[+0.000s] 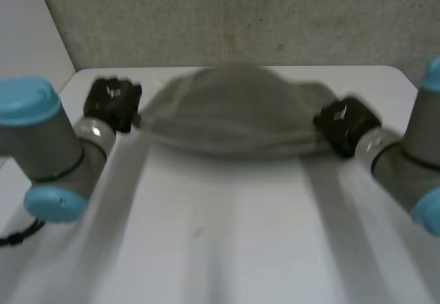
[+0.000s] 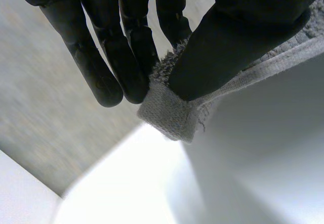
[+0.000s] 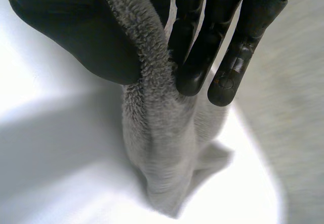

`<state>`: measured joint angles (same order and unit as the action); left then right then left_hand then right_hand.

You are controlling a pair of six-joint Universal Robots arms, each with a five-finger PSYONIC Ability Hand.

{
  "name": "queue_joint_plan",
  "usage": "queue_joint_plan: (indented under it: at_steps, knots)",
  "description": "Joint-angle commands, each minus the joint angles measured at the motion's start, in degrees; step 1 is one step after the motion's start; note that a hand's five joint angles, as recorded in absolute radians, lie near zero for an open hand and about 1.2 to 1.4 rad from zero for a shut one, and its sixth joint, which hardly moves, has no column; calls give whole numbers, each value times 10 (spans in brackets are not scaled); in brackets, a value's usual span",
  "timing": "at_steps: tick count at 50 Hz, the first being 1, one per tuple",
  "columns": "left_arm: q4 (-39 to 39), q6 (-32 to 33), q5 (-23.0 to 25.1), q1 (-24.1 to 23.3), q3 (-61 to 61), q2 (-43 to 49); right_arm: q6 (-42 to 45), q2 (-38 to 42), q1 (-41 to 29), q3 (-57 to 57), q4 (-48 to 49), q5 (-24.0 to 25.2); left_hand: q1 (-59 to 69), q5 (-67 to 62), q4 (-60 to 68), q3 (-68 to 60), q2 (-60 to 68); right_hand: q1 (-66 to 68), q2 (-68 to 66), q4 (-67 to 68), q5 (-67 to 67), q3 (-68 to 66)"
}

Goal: Fold the laundry

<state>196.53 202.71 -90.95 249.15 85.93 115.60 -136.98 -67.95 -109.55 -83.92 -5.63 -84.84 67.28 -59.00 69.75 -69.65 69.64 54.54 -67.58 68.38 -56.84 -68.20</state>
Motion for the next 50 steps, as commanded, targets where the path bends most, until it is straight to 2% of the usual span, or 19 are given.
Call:
queue_joint_plan:
  at_steps: [1, 2, 3, 4, 5, 10, 14, 18, 20, 23, 24, 28, 36, 39, 44, 50]
  knots:
    - [52, 2, 21, 20, 109, -5, -46, 55, 0, -63, -10, 45, 127, -110, 102, -104, 104, 220, -89, 81, -97, -83]
    - [53, 2, 22, 28, 125, -12, -56, 55, 3, -68, -10, 52, 127, -110, 102, -104, 104, 127, 4, -12, -4, 10]
    - [54, 2, 22, 36, 141, -22, -66, 48, 5, -70, -10, 55, 127, -110, 102, -104, 104, -56, 186, -194, 179, 192]
    - [54, 2, 22, 36, 141, -22, -66, 48, 5, -70, -10, 55, 127, -110, 102, -104, 104, -58, 188, -196, 181, 194]
    - [54, 2, 22, 41, 154, -31, -80, 43, 4, -70, -10, 53, 127, -110, 102, -104, 104, -189, 320, -328, 312, 326]
    - [54, 2, 23, 51, 184, -56, -136, -6, 21, -64, -10, 60, 127, -110, 102, -104, 104, -325, 455, -463, 448, 461]
    - [55, 1, 23, 60, 205, -88, -187, -60, 86, -76, -7, 71, 127, -110, 102, -104, 104, -323, 454, -462, 446, 460]
    - [54, -1, 24, 67, 212, -111, -201, -72, 114, -87, -6, 93, 127, -110, 102, -104, 104, -312, 442, -450, 435, 448]
    - [54, -1, 24, 70, 217, -128, -198, -73, 136, -92, -3, 130, 127, -110, 102, -104, 104, -305, 435, -443, 428, 442]
    - [54, -1, 24, 70, 219, -136, -195, -73, 156, -89, -3, 149, 127, -110, 102, -104, 104, -302, 432, -440, 425, 438]
    - [54, -1, 24, 70, 221, -143, -188, -73, 182, -84, -4, 166, 127, -110, 102, -104, 104, -290, 420, -428, 413, 427]
    - [54, -1, 24, 70, 230, -148, -126, -60, 225, -68, -10, 209, 127, -110, 102, -104, 104, -251, 382, -390, 374, 388]
    - [54, -1, 24, 70, 236, -147, -2, -10, 222, -34, -10, 219, 127, -110, 102, -104, 104, -254, 385, -393, 377, 391]
    - [55, -1, 24, 70, 237, -147, 18, 19, 215, -12, -10, 222, 127, -110, 102, -104, 104, -259, 390, -398, 382, 396]
    - [55, -1, 29, 72, 237, -146, 22, 70, 168, 44, -14, 223, 127, -110, 102, -104, 104, -258, 388, -396, 381, 394]
    - [55, -1, 38, 72, 238, -144, 23, 108, 151, 80, -25, 236, 127, -110, 102, -104, 104, -256, 387, -395, 379, 393]
